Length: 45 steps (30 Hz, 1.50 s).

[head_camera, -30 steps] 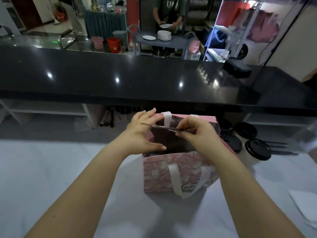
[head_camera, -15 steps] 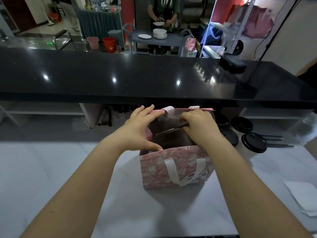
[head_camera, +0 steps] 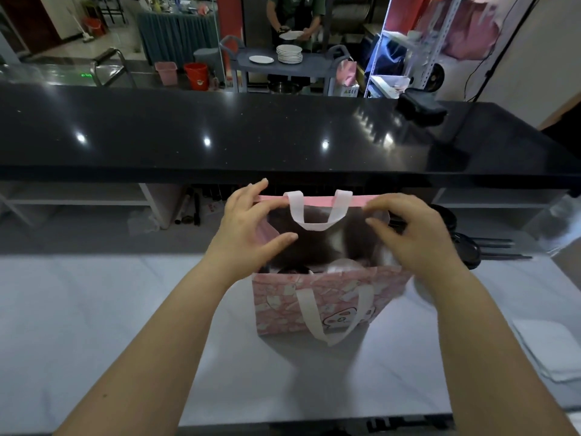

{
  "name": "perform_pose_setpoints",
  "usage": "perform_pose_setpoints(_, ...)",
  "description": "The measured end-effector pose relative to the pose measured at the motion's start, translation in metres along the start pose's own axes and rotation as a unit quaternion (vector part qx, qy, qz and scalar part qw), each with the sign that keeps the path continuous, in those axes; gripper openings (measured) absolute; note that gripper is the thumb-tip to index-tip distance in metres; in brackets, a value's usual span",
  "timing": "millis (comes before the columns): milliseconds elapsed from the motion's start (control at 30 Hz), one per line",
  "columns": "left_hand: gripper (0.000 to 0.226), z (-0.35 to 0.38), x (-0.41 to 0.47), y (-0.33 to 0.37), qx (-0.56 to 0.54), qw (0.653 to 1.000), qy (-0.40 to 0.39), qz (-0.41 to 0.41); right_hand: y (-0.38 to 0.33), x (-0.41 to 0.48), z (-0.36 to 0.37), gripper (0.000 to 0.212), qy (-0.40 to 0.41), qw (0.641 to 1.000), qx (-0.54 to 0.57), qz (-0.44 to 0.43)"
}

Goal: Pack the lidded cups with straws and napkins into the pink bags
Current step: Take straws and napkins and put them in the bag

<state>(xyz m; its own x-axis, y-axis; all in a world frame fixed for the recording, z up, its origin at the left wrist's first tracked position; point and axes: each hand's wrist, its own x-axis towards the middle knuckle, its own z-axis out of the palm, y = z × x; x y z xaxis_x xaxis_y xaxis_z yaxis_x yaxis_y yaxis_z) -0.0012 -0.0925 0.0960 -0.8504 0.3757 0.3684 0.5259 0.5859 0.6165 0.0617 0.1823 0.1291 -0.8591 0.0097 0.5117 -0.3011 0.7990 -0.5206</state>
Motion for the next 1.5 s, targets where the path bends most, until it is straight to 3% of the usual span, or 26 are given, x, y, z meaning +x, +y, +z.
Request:
perform_pose_setpoints(100, 0.039, 0.009, -0.012, 0.002, -0.026, 0.996, 0.082, -0.015, 0.023, -0.024, -0.011, 0.033, 0.010, 0.992, 0.103, 0.078)
perform_pose_setpoints(200, 0.037, 0.009, -0.027, -0.001, -0.115, 0.985, 0.097, -0.088, 0.044, -0.041, -0.012, 0.049, -0.060, 0.948, 0.255, 0.178)
perform_pose_setpoints(267, 0.049, 0.010, -0.041, -0.002, -0.166, 0.972, 0.097, -0.137, 0.057, -0.046, -0.014, 0.056, -0.111, 0.923, 0.325, 0.177)
perform_pose_setpoints(367, 0.068, 0.018, -0.063, -0.006, -0.188, 0.965, 0.086, -0.162, 0.068, -0.051, -0.017, 0.086, -0.198, 0.885, 0.375, 0.193)
perform_pose_setpoints(433, 0.069, 0.023, -0.072, -0.006, -0.135, 0.978, 0.090, -0.133, 0.069, -0.053, -0.012, 0.080, -0.216, 0.872, 0.389, 0.205)
perform_pose_setpoints(533, 0.049, 0.028, -0.075, 0.003, -0.086, 0.982, 0.105, -0.132, 0.063, -0.053, 0.003, 0.052, -0.148, 0.887, 0.387, 0.204)
perform_pose_setpoints(733, 0.029, 0.036, -0.065, 0.015, -0.085, 0.976, 0.128, -0.153, 0.056, -0.048, 0.025, 0.030, -0.057, 0.918, 0.353, 0.171)
perform_pose_setpoints(833, 0.020, 0.040, -0.060, 0.014, -0.133, 0.964, 0.129, -0.193, 0.057, -0.046, 0.029, 0.019, -0.063, 0.907, 0.376, 0.179)
perform_pose_setpoints(967, 0.030, 0.038, -0.056, 0.014, -0.179, 0.944, 0.119, -0.252, 0.061, -0.043, 0.033, 0.005, -0.048, 0.890, 0.414, 0.187)
perform_pose_setpoints(1133, 0.055, 0.024, -0.052, 0.019, -0.113, 0.958, 0.121, -0.235, 0.060, -0.036, 0.023, 0.022, -0.049, 0.903, 0.382, 0.192)
perform_pose_setpoints(1233, 0.063, 0.016, -0.039, 0.036, -0.072, 0.975, 0.134, -0.159, 0.054, -0.029, 0.012, 0.040, -0.077, 0.927, 0.326, 0.169)
perform_pose_setpoints(1333, 0.057, 0.014, -0.012, 0.065, 0.056, 0.990, 0.117, -0.061, 0.048, -0.021, -0.001, 0.050, -0.100, 0.955, 0.259, 0.108)
perform_pose_setpoints(1500, 0.043, 0.055, 0.035, 0.125, 0.192, 0.981, -0.003, 0.030, 0.049, -0.017, -0.029, 0.046, -0.099, 0.989, 0.106, 0.032)
